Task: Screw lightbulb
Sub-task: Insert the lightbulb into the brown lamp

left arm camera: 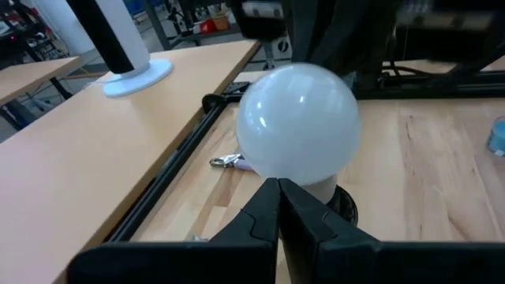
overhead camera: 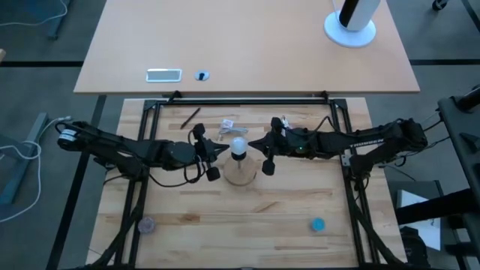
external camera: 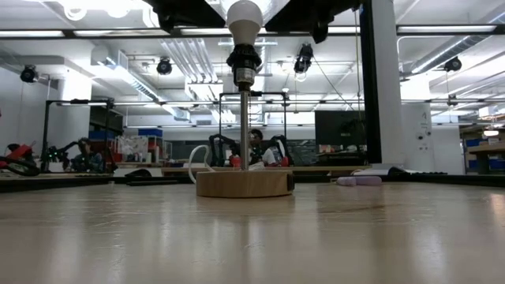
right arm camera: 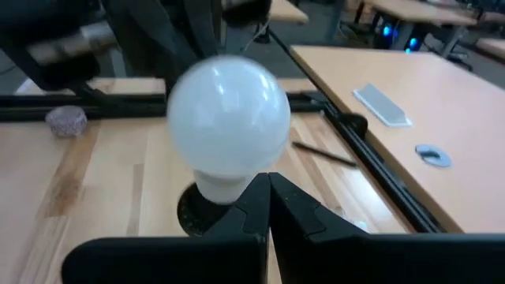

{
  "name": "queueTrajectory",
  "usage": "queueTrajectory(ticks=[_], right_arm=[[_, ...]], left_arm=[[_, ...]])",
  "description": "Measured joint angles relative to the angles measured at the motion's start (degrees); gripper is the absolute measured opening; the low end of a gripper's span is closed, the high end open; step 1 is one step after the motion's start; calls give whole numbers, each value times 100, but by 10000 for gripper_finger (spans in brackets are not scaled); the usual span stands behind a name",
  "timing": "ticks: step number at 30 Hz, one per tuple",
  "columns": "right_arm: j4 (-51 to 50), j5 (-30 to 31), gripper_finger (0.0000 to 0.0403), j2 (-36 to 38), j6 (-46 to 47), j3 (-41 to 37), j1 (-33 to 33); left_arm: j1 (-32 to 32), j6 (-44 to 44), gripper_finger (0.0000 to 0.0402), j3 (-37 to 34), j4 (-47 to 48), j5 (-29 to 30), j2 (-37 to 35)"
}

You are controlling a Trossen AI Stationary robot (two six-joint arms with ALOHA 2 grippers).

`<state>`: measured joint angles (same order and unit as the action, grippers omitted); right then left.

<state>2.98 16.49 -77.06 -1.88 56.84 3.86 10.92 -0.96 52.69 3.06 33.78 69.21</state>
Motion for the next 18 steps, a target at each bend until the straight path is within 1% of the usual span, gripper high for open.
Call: queueTrajectory(ticks=[12, 18], right_arm=[[-65, 22, 0, 44, -107, -4, -13], [-65, 11, 0, 44, -159, -4, -13]], left_arm=[[13, -160, 0, 0, 48, -79, -250], [13, -437, 0, 0, -121, -79, -273]])
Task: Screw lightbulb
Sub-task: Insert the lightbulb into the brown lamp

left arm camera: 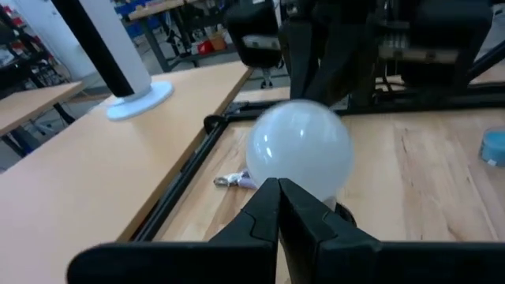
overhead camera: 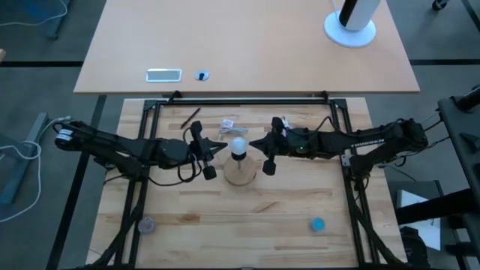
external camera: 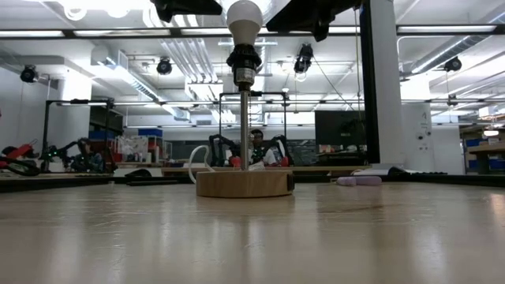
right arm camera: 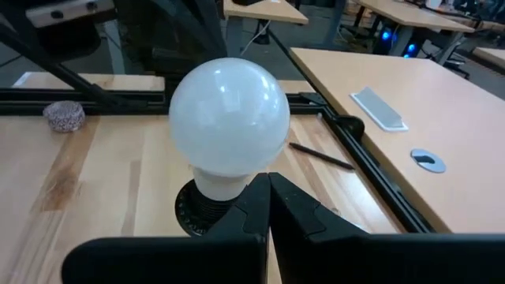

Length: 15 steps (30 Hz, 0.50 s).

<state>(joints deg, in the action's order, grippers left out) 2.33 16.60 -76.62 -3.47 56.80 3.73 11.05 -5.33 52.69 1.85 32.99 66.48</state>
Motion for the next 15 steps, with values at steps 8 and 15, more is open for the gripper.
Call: queueTrajectory(ticks=[8, 15], right_arm=[[-1, -7, 0, 0, -4, 0, -5], [-15, -10, 0, 0, -13, 0, -107]], left_arm=[[0, -21, 0, 0, -52, -11, -2], [-38, -603, 0, 2, -344, -9, -49]])
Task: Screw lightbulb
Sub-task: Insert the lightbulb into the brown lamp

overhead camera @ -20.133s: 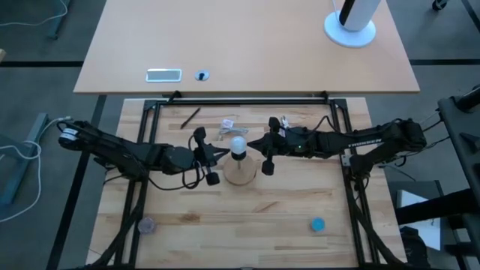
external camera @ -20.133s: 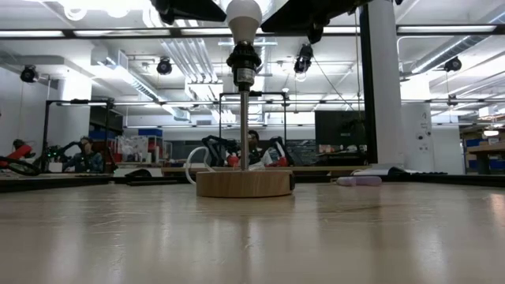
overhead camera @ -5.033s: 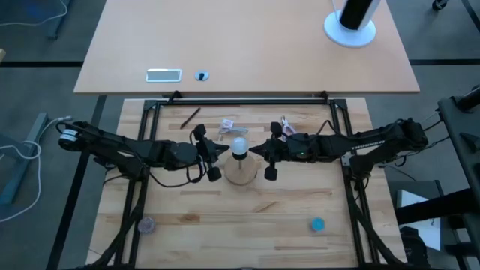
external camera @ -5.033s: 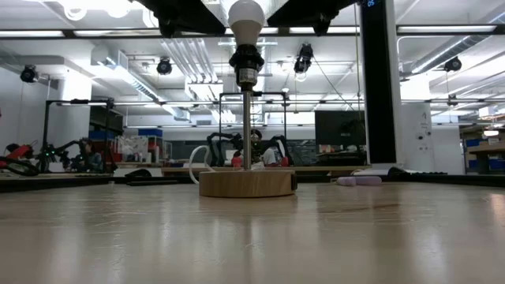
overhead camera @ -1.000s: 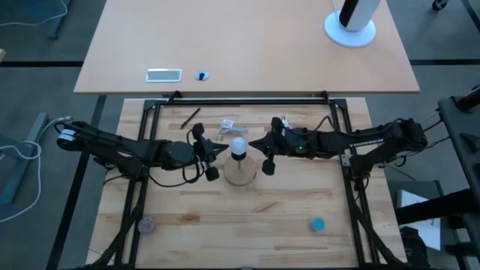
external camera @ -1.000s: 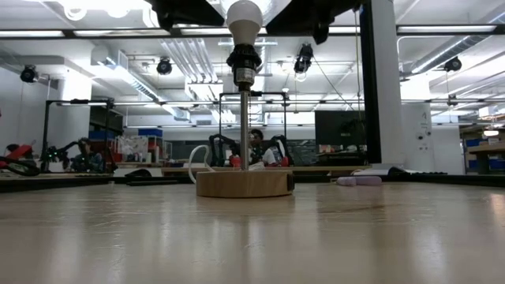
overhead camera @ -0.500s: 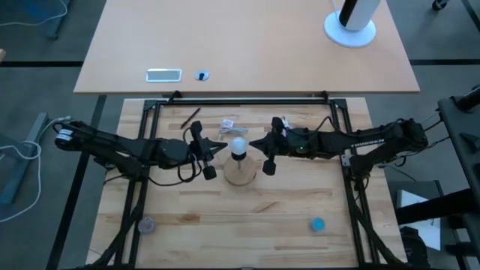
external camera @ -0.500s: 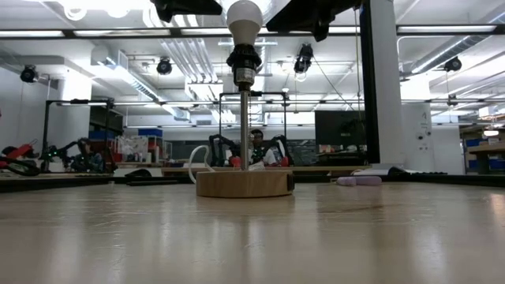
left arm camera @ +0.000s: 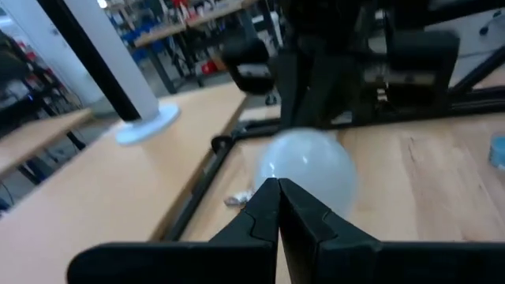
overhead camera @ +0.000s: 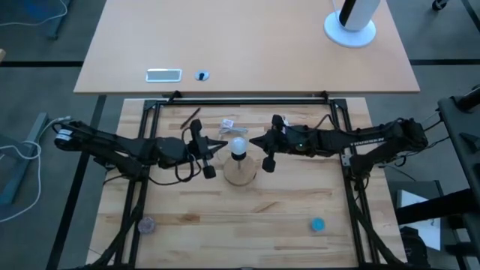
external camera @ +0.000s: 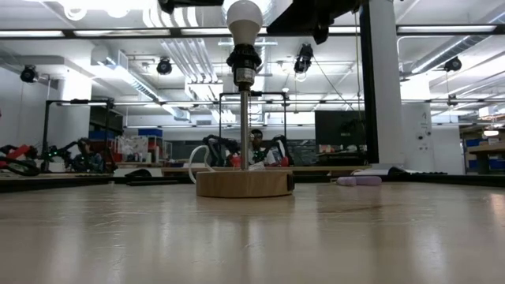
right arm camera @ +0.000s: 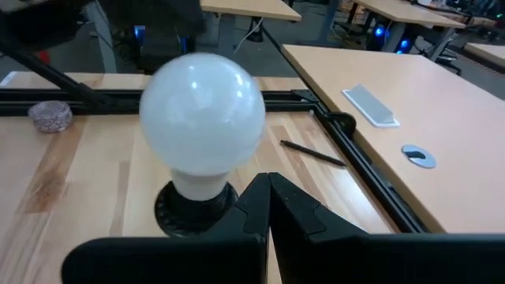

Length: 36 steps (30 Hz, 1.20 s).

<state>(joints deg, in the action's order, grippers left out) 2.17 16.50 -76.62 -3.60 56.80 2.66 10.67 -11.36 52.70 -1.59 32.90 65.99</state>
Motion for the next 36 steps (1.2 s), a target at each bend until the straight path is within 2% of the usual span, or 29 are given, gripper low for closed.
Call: queueTrajectory(ticks=[4, 16, 23, 32, 36], right_arm=[[-87, -1, 0, 0, 47, 0, 7], [-82, 1, 0, -4, 92, 0, 7], [-126, 359, 0, -4, -84, 0, -16], [-196, 356, 0, -4, -146, 0, -55], [-140, 130, 0, -4, -141, 0, -57]], left_arm=[[-24, -362, 0, 0, -190, 0, -3], [-39, -392, 0, 0, -201, 2, -8], [-12, 204, 0, 0, 141, -1, -8], [39, 1070, 0, 0, 728, -46, -8], [55, 1203, 0, 0, 702, -397, 16]])
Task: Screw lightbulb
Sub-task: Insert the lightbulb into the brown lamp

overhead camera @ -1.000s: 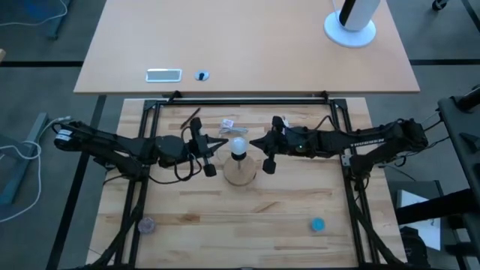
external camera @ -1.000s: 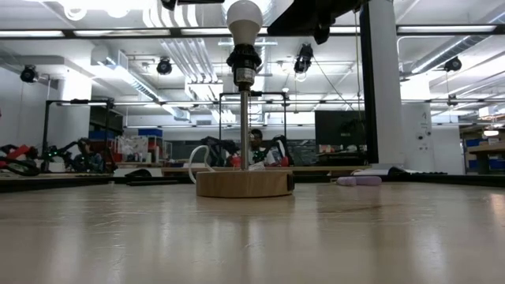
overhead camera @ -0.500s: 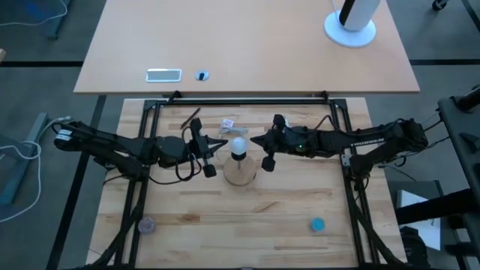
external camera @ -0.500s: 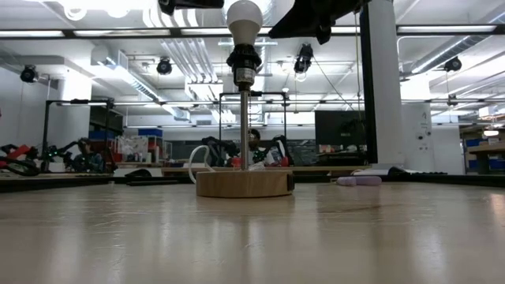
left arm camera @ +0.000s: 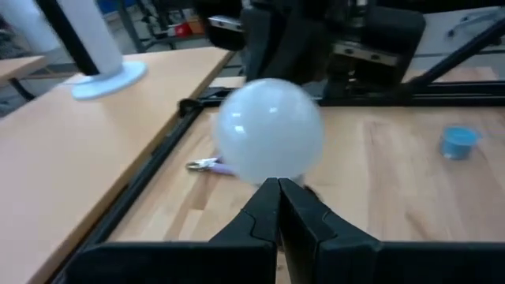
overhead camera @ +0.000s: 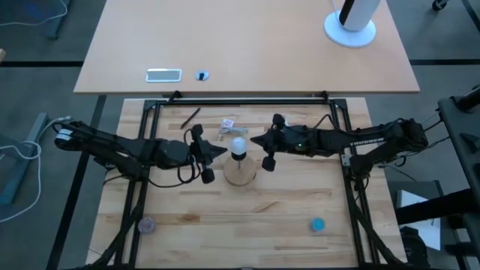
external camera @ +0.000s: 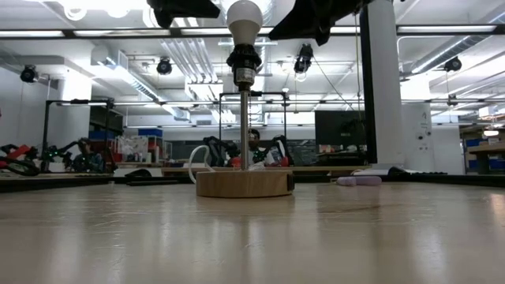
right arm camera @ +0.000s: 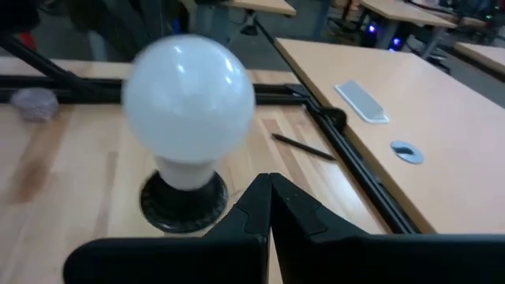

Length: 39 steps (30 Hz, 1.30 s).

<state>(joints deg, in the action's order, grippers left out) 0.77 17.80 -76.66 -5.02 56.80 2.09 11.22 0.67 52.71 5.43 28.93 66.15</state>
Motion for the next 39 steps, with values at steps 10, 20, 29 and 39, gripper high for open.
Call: queueTrajectory(ticks=[10, 20, 29, 39], right_arm=[[486, -598, 0, 7, -109, -1, 5], [398, -738, 0, -11, -119, -4, 211], [318, -690, 0, -23, -28, -4, 295], [-563, -119, 0, 125, 404, -4, 289]], left_arm=[[9, -209, 0, 11, -558, -64, 207], [-63, -316, 0, 11, -662, 423, 371], [-61, -89, 0, 1, -343, 484, 378], [-57, -645, 0, -4, -730, 487, 321]])
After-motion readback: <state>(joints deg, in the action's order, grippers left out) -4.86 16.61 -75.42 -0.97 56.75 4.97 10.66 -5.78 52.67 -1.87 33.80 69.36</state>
